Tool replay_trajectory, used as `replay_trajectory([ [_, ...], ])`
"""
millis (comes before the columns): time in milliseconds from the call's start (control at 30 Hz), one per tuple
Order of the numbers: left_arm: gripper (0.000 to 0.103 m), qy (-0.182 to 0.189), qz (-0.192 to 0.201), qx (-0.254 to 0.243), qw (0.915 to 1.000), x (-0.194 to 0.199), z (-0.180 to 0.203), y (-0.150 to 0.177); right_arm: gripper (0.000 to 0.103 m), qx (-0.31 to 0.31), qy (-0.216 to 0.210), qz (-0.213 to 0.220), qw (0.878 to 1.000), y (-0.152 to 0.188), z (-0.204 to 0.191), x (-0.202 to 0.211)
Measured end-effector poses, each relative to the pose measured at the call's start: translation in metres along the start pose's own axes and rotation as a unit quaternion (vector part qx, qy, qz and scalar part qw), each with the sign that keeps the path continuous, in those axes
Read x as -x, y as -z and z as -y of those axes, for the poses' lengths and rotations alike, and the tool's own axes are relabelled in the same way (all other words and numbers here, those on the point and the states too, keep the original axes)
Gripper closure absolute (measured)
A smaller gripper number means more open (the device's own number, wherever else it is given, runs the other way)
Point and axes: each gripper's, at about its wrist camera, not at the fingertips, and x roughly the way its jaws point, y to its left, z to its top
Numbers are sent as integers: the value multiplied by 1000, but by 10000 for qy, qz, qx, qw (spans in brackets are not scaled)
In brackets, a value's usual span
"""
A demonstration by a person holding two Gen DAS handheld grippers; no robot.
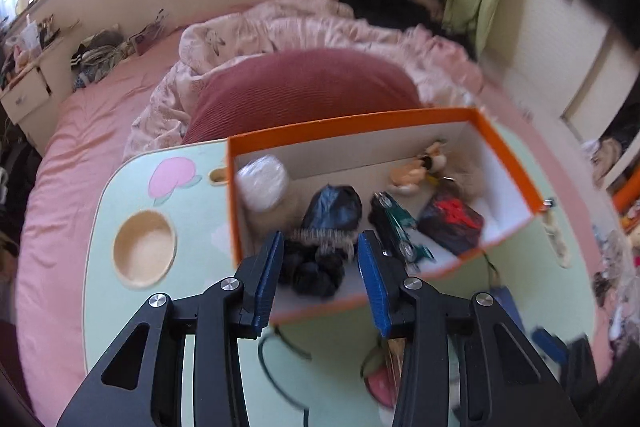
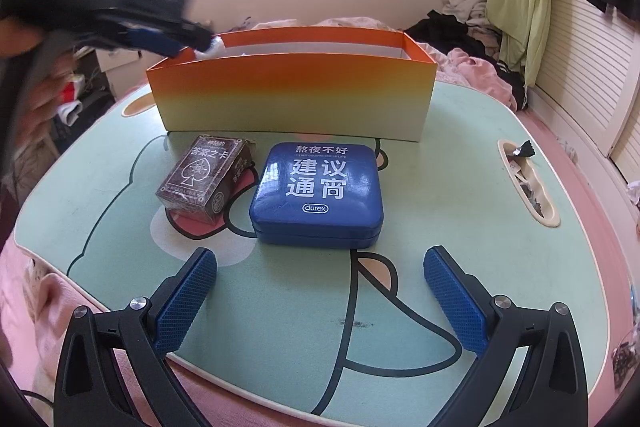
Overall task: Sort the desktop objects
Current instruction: 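Reach into the orange box and grasp the black lace cloth with the left gripper, then lower the black lace cloth onto the table and release with the left gripper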
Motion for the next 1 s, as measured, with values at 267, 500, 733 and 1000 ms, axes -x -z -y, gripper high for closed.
replay_trajectory([
  [267, 61, -322, -754, -80, 9966, -54, 11, -18, 0, 6, -4, 2, 10000, 0, -1, -1],
  [500, 91, 236, -427, 8, 9988, -29, 4, -17, 0, 10, -5, 2, 10000, 0, -1, -1],
  [733, 93, 1083, 550, 263, 9922, 50, -16, -11, 0, 8, -5, 3, 10000, 0, -2, -1],
  [1000, 93, 2099, 754, 9, 9748, 79, -8, 88, 0, 13, -12, 0, 10000, 0, -1, -1],
])
